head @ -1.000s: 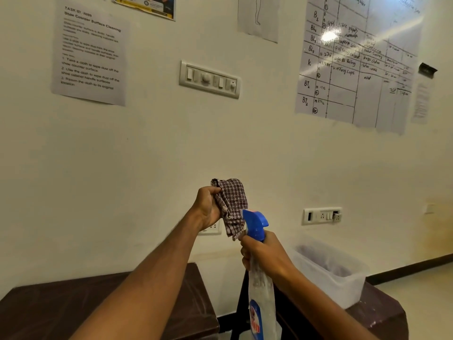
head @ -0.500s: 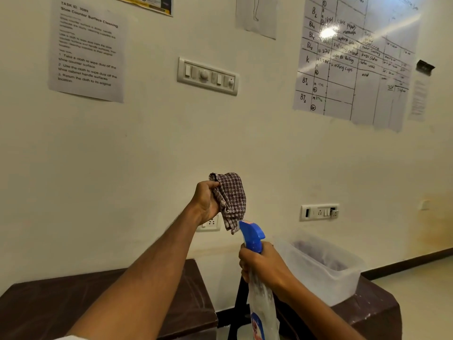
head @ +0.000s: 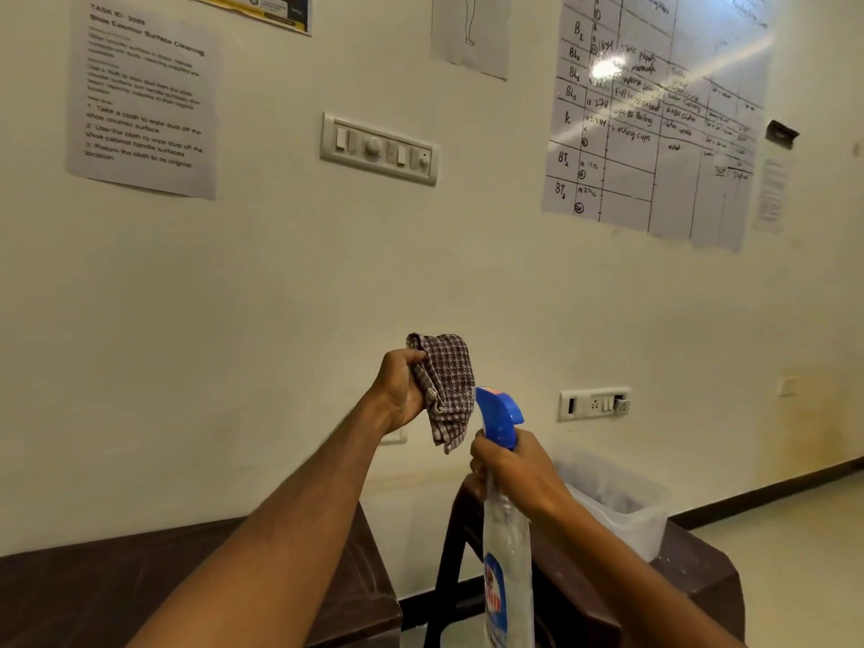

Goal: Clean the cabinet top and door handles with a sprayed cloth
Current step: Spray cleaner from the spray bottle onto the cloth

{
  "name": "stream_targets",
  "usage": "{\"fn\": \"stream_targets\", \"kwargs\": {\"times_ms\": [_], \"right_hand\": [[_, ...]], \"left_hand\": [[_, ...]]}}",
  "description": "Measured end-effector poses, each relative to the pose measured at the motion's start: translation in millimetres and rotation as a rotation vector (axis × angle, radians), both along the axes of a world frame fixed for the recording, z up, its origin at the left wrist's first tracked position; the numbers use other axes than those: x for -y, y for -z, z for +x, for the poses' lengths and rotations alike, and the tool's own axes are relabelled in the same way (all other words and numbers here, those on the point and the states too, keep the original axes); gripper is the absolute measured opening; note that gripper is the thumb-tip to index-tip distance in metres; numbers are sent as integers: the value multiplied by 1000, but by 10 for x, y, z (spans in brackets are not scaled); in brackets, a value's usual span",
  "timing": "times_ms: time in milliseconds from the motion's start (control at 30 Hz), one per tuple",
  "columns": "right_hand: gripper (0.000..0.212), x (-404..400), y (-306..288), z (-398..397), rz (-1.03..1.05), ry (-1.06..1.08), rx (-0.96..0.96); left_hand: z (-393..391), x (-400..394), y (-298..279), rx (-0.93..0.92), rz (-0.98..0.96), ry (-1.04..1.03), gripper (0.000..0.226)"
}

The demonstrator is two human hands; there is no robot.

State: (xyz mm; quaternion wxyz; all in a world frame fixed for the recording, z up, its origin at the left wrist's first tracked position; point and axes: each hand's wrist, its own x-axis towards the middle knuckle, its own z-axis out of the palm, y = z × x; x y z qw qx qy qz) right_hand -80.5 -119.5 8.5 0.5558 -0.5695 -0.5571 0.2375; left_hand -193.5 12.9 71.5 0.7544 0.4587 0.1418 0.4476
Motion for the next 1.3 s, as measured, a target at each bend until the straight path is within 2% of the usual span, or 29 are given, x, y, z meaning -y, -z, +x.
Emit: {"fn": "stream_targets", "kwargs": {"times_ms": [67, 200, 333, 633, 900, 1133, 1300], "right_hand": [[10, 43, -35, 44, 18, 18, 9], [17, 115, -176, 186, 59, 76, 12], [18, 103, -446, 360, 105, 126, -9], [17, -35, -1095, 788, 251, 280, -34], [29, -107, -1409, 1184, 381, 535, -44], [48, -269, -1292, 1502, 417, 711, -25], [53, -411, -898, 1669, 372, 752, -22]], "left_hand": [[52, 17, -14, 3, 6, 13, 38], [183, 42, -21, -27, 39, 31, 38], [400, 151, -48, -97, 136, 22, 30], [982, 299, -257, -172, 422, -80, 18], [1399, 340, -373, -262, 526, -207, 23], [1685, 291, -162, -303, 509, -248, 27], [1702, 127, 143, -305, 440, -249, 14]]}}
